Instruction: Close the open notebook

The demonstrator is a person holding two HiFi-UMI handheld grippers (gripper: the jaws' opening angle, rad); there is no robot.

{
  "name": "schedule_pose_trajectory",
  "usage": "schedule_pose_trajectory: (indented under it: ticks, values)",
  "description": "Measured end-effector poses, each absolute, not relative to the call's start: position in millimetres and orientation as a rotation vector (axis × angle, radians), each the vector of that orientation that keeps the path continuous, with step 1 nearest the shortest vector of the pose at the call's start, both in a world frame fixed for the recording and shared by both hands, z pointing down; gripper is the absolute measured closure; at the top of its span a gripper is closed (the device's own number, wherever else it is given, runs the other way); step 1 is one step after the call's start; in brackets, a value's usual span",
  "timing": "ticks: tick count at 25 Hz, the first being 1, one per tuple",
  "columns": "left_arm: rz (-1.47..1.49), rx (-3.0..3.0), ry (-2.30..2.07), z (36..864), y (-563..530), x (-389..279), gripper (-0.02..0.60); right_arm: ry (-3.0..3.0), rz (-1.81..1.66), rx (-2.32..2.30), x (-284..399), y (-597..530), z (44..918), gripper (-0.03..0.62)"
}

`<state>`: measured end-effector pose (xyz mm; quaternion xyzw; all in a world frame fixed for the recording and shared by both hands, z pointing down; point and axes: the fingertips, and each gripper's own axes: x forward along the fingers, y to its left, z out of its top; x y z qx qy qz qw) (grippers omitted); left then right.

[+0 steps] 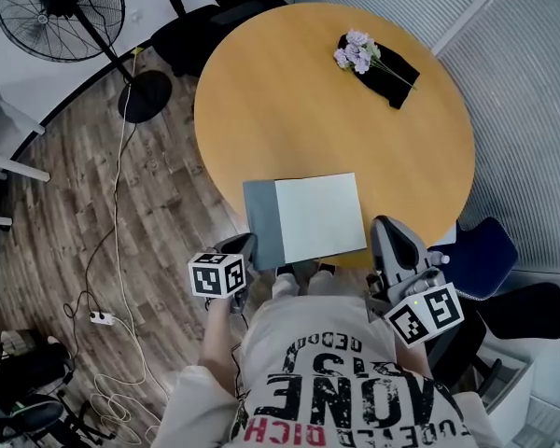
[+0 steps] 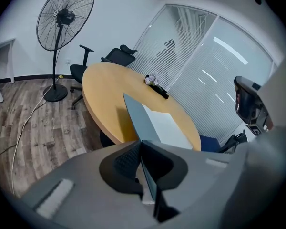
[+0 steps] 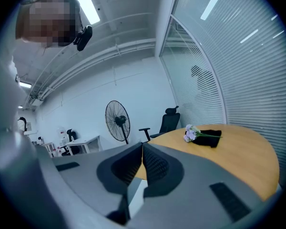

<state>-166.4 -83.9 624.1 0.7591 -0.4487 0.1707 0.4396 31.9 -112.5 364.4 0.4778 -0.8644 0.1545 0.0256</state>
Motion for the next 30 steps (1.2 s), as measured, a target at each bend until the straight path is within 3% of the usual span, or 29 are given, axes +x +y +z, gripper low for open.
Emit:
schedule_pose_trajectory:
  ticks: [30]
  values:
    - [0.462,1.904,-1.189,572.4,-88.1,-142.1,0.563,-2.724,0.586,1.383,60.3,-114.1,371.3,0.582]
